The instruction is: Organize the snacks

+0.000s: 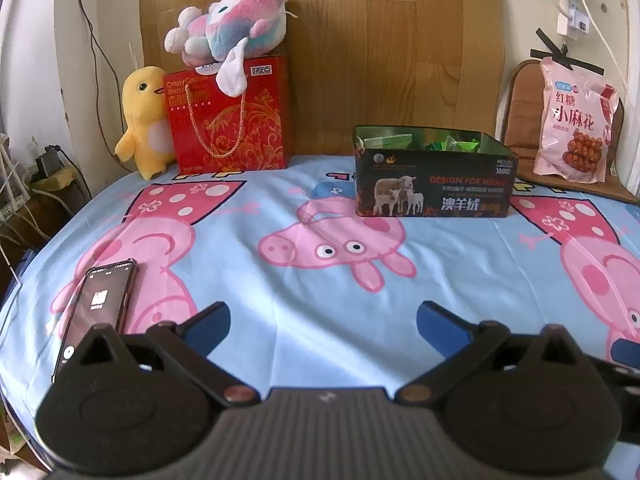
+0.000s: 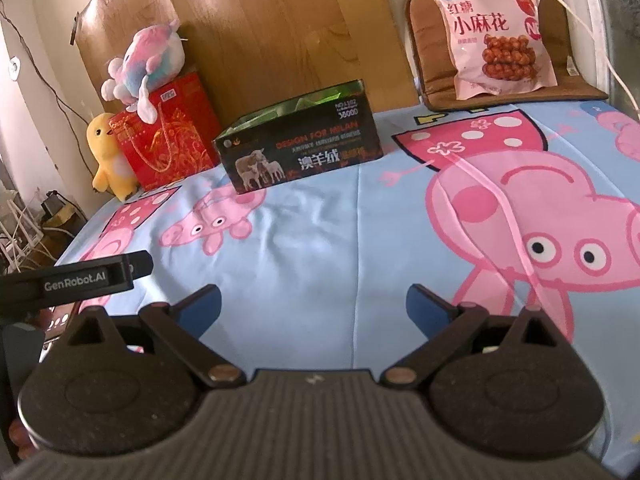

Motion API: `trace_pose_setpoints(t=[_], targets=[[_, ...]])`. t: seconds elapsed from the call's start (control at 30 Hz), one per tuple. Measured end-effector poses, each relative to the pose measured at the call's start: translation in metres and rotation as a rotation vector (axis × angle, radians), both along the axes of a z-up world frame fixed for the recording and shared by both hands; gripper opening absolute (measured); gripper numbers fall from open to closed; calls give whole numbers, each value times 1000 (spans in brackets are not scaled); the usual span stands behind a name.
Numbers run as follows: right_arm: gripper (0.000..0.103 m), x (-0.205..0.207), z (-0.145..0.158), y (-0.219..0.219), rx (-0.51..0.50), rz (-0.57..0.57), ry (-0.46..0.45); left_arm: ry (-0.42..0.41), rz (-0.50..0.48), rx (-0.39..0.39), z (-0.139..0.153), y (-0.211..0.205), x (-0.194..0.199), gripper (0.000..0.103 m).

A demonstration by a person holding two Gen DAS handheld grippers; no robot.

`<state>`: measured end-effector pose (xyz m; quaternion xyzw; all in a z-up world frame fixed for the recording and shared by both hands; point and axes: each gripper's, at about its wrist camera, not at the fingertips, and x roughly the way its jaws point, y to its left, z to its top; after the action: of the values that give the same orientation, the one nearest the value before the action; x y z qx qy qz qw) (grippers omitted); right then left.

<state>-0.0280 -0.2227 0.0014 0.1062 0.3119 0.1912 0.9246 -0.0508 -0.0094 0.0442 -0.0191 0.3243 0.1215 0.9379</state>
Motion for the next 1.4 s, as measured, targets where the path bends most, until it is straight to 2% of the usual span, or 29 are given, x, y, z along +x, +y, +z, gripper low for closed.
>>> trace_pose_setpoints(t=[0.63, 1.4], targets=[[100, -5, 2, -4, 10, -17, -9, -4, -48, -39, -1, -10, -5, 103], [100, -3, -1, -1, 1, -7, 3, 18, -41, -72, -5, -9, -5, 103]])
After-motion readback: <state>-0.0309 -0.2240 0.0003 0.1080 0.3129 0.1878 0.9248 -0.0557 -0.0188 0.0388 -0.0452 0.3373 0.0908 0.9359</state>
